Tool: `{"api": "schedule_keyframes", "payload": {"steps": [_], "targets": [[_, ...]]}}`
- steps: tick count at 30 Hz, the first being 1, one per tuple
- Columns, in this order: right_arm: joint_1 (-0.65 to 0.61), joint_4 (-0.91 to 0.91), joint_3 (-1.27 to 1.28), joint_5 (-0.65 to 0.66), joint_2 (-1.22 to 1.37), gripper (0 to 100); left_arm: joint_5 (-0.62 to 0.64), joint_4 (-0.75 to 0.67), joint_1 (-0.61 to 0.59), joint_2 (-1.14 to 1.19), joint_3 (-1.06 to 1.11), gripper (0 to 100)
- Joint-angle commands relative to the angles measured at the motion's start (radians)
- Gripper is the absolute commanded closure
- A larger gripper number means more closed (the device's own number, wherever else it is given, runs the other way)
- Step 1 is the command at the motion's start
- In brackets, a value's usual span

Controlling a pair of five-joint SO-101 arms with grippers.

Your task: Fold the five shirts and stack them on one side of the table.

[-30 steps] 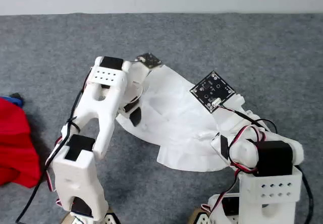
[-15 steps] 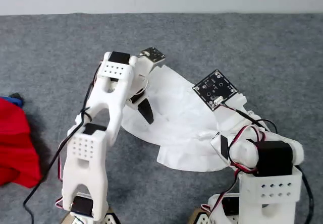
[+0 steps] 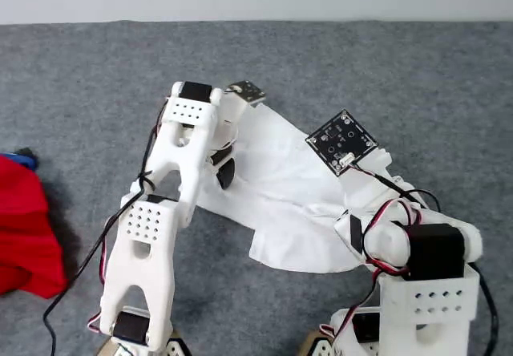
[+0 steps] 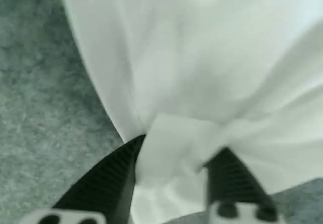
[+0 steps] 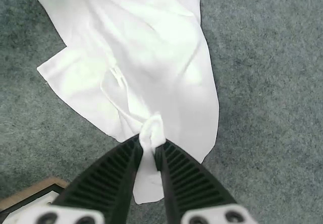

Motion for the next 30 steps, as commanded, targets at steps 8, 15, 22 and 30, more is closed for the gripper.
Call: {"api": "schedule_keyframes", "payload": {"steps": [8,15,22,30], "targets": [[-0.001,0.041,-0.048,-0.011,-0.018,98.9,0.012,0.021,-0.009,-0.14,-0.019,97],[-0.001,0.041,-0.048,-0.011,-0.018,98.9,0.014,0.021,-0.052,-0.345,-0.002,99],[-0.001,0.039,-0.048,-0.009,-0.024,98.9,0.009,0.02,-0.153,-0.465,0.199,99],[-0.008,0.039,-0.054,-0.008,-0.018,98.9,0.008,0.02,-0.176,-0.562,0.424,98]]}}
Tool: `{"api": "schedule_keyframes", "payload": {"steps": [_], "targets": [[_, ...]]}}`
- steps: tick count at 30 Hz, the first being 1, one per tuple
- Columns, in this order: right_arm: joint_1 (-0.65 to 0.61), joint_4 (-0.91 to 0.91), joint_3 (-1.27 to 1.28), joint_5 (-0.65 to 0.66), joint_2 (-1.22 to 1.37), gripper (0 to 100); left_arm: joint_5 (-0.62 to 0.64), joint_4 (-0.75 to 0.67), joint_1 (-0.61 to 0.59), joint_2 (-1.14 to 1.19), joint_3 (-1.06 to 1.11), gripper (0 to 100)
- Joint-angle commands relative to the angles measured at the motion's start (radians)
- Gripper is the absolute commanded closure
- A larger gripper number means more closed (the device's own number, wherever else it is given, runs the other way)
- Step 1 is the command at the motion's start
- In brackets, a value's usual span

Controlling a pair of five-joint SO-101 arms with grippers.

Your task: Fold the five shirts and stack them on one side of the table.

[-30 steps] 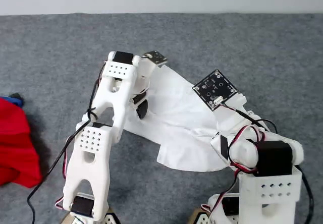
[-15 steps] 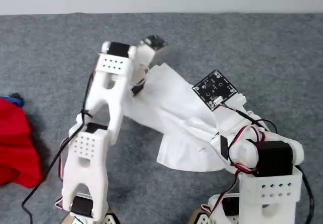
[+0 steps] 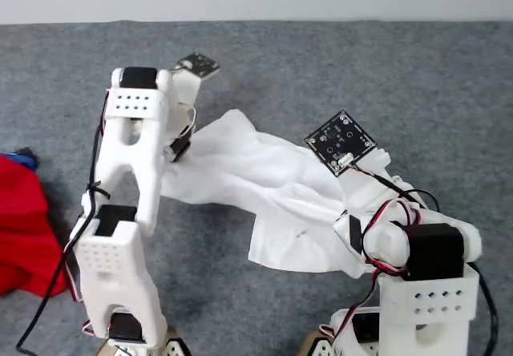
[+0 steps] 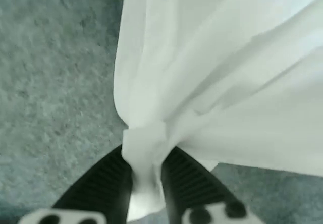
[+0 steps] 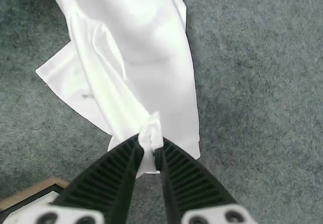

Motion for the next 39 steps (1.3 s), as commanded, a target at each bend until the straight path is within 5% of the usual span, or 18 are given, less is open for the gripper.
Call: {"api": "schedule_keyframes", "payload": {"steps": [1,8,22,30,39], "targets": [[-0.005,0.038,-0.054,-0.008,-0.018,98.9,-0.002,0.023,-0.008,-0.098,0.041,96],[-0.005,0.038,-0.054,-0.006,-0.018,98.9,-0.002,0.023,-0.014,-0.213,0.119,78],[-0.005,0.038,-0.049,-0.011,-0.022,98.9,-0.055,-0.075,-0.014,-0.377,0.401,89],[-0.005,0.038,-0.049,-0.011,-0.024,98.9,-0.052,-0.29,-0.014,-0.377,0.443,78],[-0.001,0.039,-0.048,-0.011,-0.025,98.9,-0.058,-0.308,-0.037,-0.348,0.45,71]]}}
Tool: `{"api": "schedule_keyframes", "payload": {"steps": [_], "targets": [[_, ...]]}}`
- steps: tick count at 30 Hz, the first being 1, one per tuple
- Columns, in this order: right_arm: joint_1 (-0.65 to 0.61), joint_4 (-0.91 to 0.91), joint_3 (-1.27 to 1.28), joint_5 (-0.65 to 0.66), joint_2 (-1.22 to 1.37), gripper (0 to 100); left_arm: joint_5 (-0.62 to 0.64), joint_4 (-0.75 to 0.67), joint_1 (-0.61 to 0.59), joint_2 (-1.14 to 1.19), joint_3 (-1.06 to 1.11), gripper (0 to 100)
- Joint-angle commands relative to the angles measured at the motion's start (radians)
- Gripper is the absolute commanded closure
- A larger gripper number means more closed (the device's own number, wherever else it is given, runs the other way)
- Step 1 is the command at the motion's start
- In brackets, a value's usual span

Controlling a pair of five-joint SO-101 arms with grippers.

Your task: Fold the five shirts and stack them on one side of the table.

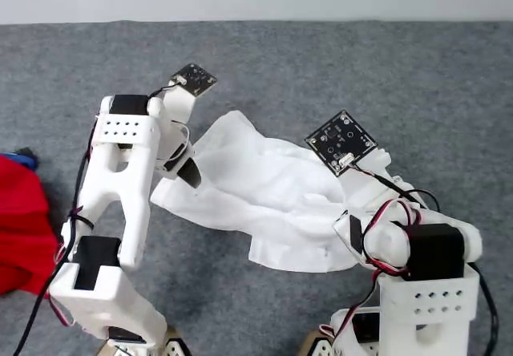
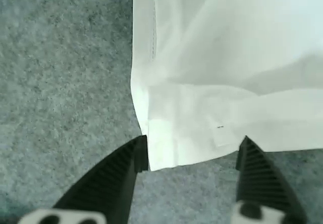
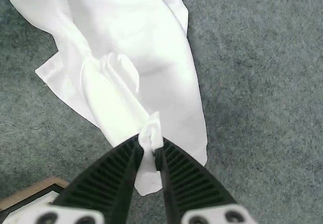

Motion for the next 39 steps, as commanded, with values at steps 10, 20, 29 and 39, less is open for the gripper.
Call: {"api": "schedule_keyframes", "payload": {"steps": [10,20,29,39], "targets": [[0.001,0.041,-0.048,-0.011,-0.025,98.9,-0.011,-0.044,-0.089,0.13,-0.047,71],[0.001,0.041,-0.048,-0.011,-0.025,98.9,-0.009,0.003,-0.017,0.137,-0.045,94],[0.001,0.041,-0.048,-0.011,-0.025,98.9,-0.009,0.038,-0.011,0.104,-0.067,99],[0.004,0.039,-0.247,-0.011,-0.065,98.9,0.026,0.206,-0.014,-0.192,-0.259,99]]}}
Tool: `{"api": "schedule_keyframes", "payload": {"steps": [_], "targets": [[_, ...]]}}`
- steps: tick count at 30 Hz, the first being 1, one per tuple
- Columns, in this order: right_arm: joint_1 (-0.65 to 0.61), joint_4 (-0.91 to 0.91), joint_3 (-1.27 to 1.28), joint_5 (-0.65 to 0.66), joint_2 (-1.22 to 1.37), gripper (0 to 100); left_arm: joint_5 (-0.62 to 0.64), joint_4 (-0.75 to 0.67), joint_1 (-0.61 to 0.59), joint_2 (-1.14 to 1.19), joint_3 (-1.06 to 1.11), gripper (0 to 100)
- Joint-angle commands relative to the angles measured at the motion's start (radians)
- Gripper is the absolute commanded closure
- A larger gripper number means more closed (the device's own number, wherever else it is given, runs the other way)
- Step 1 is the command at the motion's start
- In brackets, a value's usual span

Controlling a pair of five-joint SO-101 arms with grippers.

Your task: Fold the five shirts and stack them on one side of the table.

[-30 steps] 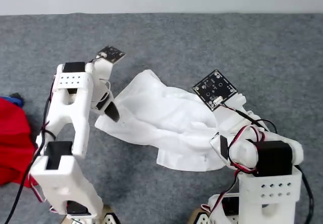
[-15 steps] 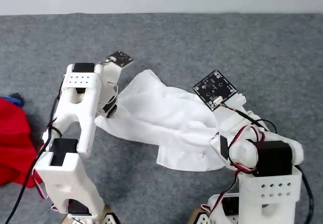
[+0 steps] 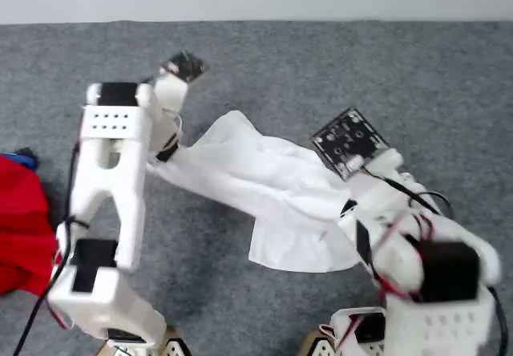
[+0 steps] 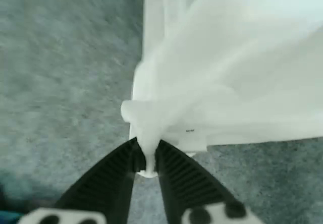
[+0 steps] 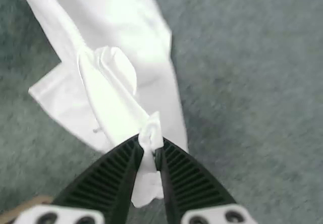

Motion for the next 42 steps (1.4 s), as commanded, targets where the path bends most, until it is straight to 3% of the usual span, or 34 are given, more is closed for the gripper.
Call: {"api": "schedule_keyframes", "payload": {"steps": [1,6,13,22,35,42], "targets": [[0.008,0.039,-0.135,-0.011,-0.031,98.9,0.049,0.038,-0.003,-0.18,-0.091,99],[0.087,0.005,-0.262,-0.006,-0.025,98.9,0.146,0.035,0.002,-0.35,-0.11,99],[0.183,-0.194,-0.342,0.06,-0.024,98.9,0.336,0.034,-0.003,-0.56,-0.11,99],[0.237,-0.478,-0.41,0.063,-0.001,98.9,0.334,-0.044,-0.003,-0.798,-0.11,99],[0.321,-0.513,-1.01,0.058,0.331,98.9,0.333,-0.437,-0.005,-0.954,-0.11,99],[0.323,-0.542,-1.226,0.066,0.433,98.9,0.121,-0.451,-0.003,-0.956,-0.107,99]]}}
